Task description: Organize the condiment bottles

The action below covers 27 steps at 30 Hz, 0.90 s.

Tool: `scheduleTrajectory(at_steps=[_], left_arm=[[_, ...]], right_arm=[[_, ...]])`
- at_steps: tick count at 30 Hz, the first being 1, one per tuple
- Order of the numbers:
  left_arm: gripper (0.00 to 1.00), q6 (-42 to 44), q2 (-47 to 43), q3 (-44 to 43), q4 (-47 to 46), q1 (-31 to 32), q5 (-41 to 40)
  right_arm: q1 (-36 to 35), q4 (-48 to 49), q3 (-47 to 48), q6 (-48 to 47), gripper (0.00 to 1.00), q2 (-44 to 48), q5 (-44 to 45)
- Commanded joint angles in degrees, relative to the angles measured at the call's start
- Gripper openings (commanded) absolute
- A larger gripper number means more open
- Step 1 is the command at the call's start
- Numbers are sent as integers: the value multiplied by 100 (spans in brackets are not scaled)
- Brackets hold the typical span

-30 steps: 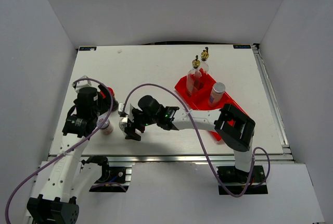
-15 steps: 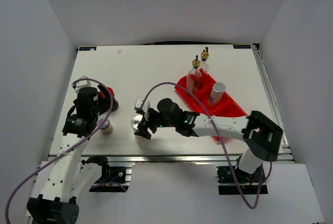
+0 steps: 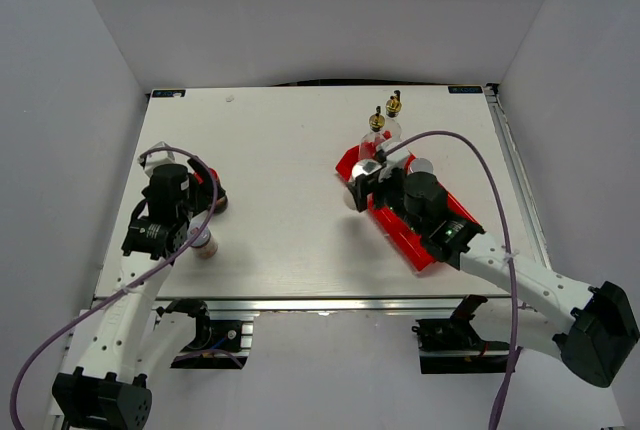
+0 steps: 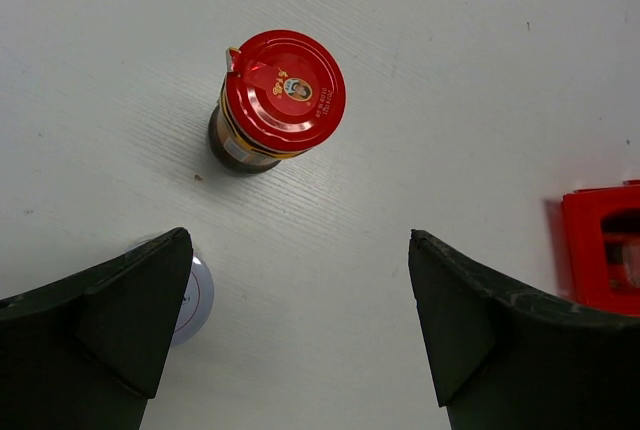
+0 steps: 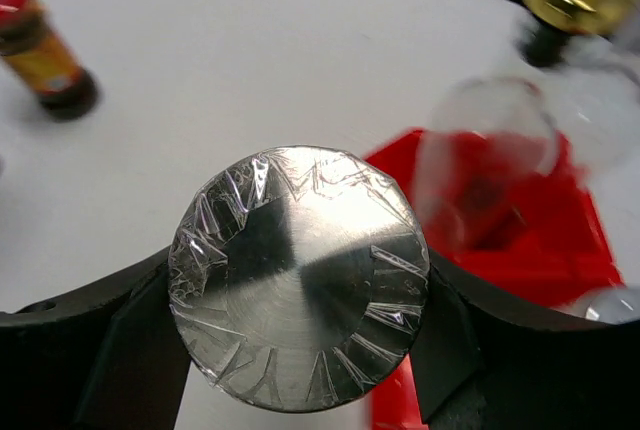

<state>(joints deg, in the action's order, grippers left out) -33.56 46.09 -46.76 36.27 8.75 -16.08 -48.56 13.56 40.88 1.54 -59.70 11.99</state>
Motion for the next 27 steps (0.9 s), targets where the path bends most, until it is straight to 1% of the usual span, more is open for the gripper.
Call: scheduleTrajectory(at_steps=[1,4,7,11,14,17,20,21,23,25,27], left_arm=[[98,-80,93,-8,-226,21,34],[98,-124,129,27,-287,30,-1],[98,-151,173,44,-322,21,17],[98,-159,234,9,-305,21,8],[98,-186,296,-8,-322,21,-27],[98,-273,401,-17,-358,21,-114],[98,-432,620,-96,-340,21,-273],[98,-502,682,-122,-323,21,-352],[98,-590,787,-184,-322,21,-475],[98,-722,876,-193,-366,21,-668],[98,-836,937,-193,-445,21,-861]], right_arm=[[434,-19,-45,180,10,275,655],[750,23,-229,180,9,284,857],[1067,-3,-309,302,7,126,1252],[1392,558,-633,364,6,-50,1315],[1463,805,-705,294,8,-261,1508],[1489,788,-705,312,11,-507,1429],[1489,753,-713,478,28,-683,1551],[1489,692,-705,583,43,-709,1578],[1498,630,-687,680,60,-762,1535],[1498,508,-643,795,87,-753,1465],[1498,376,-591,874,89,-718,1420]])
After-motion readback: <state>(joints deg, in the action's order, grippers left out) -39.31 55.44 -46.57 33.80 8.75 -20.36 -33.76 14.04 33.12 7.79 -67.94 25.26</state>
